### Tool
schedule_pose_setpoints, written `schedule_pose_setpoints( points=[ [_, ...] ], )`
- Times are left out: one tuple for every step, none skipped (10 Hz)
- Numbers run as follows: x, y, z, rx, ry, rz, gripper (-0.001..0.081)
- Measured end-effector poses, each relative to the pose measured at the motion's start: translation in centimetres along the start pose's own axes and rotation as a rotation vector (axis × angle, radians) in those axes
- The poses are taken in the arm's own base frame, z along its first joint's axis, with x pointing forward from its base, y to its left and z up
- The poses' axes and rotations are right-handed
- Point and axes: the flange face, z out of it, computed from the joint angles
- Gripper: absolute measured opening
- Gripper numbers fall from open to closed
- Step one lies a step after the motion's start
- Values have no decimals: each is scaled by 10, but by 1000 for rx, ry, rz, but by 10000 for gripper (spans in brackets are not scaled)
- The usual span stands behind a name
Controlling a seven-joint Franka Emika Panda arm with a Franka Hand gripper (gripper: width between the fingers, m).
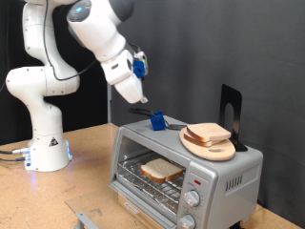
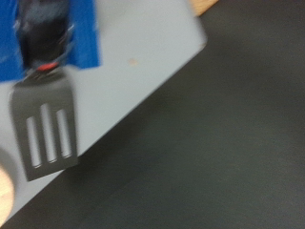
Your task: Make a piece of toast with the oven
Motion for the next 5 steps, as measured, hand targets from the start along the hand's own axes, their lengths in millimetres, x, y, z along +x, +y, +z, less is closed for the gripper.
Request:
schedule_pose_setpoints(
  points=[
    [-4, 10, -16, 40, -33, 23, 800],
    [-1, 15, -21, 71, -70, 38, 800],
    [0, 15, -21, 61, -58, 37, 800],
    [-1, 16, -17, 58, -67, 123, 800],
    [-3, 19, -15, 66, -82, 250, 800]
  ],
)
